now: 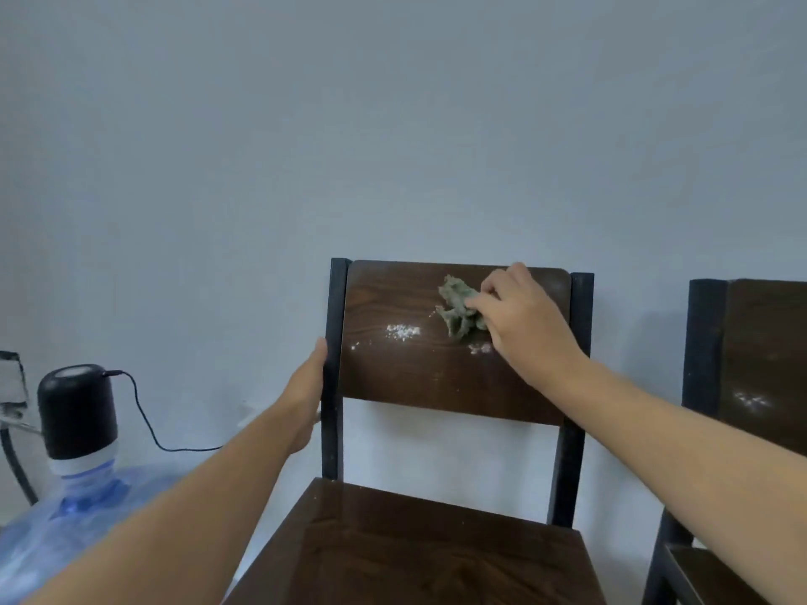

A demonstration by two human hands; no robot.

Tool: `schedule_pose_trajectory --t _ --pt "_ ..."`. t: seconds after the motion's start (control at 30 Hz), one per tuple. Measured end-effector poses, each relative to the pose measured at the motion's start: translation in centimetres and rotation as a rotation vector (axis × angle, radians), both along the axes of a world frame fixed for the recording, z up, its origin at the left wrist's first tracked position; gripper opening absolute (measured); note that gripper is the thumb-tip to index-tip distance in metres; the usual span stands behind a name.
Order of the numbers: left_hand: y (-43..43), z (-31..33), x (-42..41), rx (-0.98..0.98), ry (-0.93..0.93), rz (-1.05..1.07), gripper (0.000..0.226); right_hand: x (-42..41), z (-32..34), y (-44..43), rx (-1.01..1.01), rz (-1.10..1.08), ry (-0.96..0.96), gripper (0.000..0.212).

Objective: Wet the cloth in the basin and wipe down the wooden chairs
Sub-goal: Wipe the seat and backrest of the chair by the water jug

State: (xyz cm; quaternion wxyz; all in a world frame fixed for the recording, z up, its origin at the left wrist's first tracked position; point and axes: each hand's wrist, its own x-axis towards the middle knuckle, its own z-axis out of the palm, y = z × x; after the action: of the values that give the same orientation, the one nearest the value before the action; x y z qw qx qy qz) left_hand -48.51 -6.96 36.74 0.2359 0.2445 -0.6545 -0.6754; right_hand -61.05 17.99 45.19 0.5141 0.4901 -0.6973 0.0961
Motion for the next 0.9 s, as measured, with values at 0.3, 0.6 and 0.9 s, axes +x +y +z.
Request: schedule_pose_trajectory --t 0.3,0.6,0.9 --pt "-0.9 -2.8 -3.2 0.095 0.080 0.074 0.062 -3.1 -0.6 1.4 -0.121 -0.007 0.037 0.022" --pt "-0.8 -3.8 -3.8 0.067 0.140 0.103 0.038 -1.6 0.8 -6.1 -0.099 0.054 0.085 0.020" --pt "-0.4 -3.5 -3.3 0.068 0.141 0.097 0.042 -1.1 -0.2 -7.8 0.001 0.047 0.171 0.024"
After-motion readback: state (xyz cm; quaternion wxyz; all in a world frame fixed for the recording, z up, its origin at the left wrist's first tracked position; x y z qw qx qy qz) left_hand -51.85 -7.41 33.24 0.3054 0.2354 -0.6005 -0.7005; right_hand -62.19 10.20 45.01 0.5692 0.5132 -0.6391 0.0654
